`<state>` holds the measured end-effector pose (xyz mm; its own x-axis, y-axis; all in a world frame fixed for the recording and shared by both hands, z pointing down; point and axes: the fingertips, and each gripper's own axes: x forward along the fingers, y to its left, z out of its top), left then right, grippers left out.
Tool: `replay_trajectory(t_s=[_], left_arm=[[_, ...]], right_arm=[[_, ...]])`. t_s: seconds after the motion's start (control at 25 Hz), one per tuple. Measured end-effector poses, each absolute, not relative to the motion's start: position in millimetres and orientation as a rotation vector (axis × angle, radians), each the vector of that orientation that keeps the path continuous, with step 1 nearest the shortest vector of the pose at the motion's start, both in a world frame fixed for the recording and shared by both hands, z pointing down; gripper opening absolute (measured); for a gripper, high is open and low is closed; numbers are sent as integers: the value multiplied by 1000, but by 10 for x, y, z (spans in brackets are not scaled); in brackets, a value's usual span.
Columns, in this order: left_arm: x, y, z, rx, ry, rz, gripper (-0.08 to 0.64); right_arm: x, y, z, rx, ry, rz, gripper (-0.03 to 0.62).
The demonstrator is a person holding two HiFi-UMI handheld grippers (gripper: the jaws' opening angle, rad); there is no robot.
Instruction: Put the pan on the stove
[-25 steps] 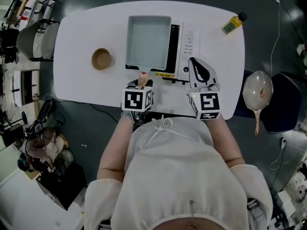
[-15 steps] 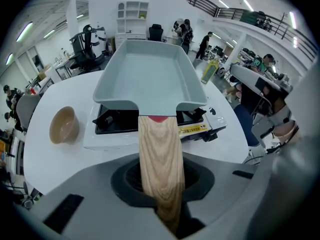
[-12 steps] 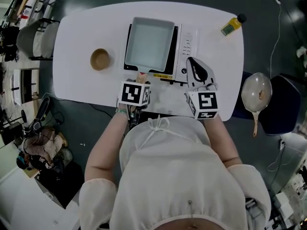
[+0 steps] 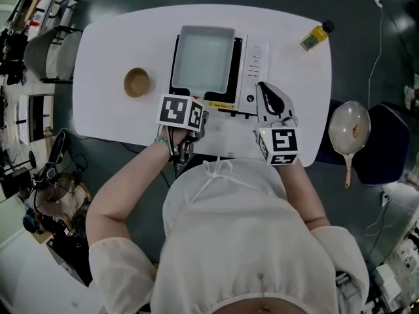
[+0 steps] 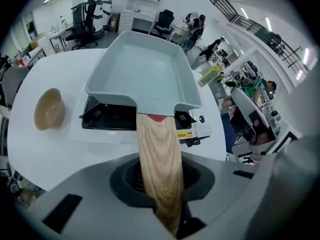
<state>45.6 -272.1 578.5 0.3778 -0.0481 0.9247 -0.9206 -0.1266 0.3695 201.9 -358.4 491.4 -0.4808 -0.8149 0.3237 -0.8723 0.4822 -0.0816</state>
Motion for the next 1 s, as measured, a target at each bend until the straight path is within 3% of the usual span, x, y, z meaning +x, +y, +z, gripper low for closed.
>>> replay_trajectory(t_s=[0.28,0.36,0.44,1.0], left_arm=[[466,-2746,5758,1564,-920,995,118],[500,-2755,5718,1599,-910,989,258],[530,-2724,5681,1611,-883,973,303],[212,-2611,5133,1821,-799,880,319]], right_arm=[[2053,-3587,4893,1458,-2466,324,6],[2021,-3564,4854,1459,-2466,304,6],[1986,-3526,4820,1465,-2460,288,6],[1520,-3205,4269,1625,-2426,108,6]])
